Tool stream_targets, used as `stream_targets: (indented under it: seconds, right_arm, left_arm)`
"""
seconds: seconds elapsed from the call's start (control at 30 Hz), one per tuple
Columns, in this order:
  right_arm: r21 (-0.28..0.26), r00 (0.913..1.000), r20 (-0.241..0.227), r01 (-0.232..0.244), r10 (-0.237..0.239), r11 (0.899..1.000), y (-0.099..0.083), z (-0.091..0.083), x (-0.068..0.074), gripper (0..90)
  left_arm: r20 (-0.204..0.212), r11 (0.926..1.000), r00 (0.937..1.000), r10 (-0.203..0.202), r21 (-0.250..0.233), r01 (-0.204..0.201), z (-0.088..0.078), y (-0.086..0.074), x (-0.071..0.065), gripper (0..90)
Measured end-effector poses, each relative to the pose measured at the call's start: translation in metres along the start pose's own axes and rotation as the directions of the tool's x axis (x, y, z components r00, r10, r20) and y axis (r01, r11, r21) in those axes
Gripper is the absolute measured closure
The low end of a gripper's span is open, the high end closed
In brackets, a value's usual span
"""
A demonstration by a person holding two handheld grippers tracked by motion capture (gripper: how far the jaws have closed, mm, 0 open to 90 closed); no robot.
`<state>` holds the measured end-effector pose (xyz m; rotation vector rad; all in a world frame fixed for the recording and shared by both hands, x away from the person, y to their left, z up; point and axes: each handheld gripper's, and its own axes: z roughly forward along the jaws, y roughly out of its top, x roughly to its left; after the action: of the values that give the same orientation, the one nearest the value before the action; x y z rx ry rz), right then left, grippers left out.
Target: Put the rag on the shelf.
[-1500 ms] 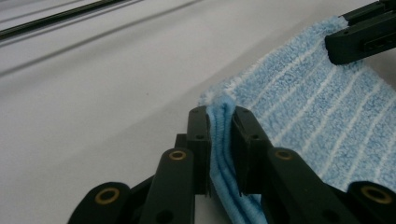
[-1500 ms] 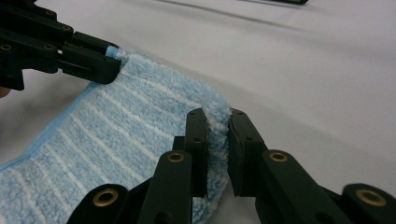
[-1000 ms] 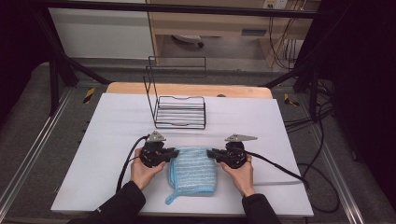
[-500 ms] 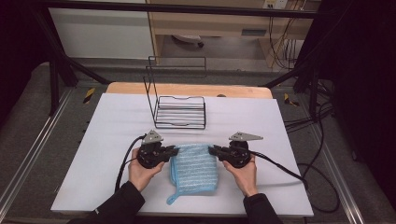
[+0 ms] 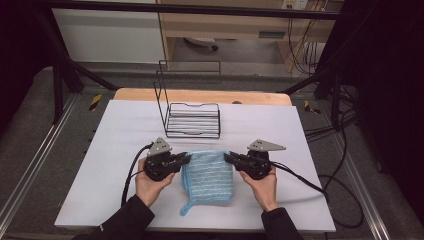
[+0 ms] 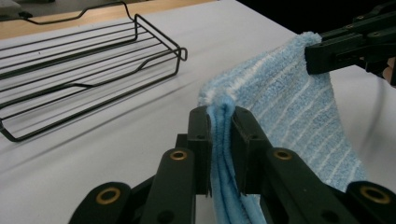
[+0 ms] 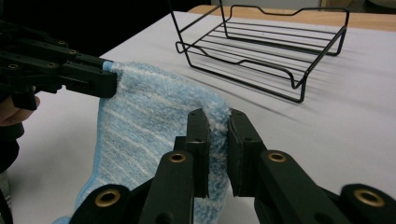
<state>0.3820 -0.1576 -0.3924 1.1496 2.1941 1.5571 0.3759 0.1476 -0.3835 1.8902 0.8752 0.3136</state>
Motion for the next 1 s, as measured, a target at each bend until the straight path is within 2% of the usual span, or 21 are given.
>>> stream_targets:
  seconds: [0.53,1.0]
  right_arm:
    - [-0.084,0.9975,0.019,0.069,-0.068,0.994,0.015,-0.016,0.016,81.1]
    - [-0.160,0.9923,0.053,0.119,-0.112,0.980,0.032,-0.031,0.028,81.2]
  left_arm:
    - [-0.008,0.9964,0.9998,0.019,-0.083,-0.020,-0.017,0.012,-0.008,78.7]
    - [-0.020,0.9838,0.9986,0.048,-0.172,-0.051,-0.030,0.027,-0.014,78.6]
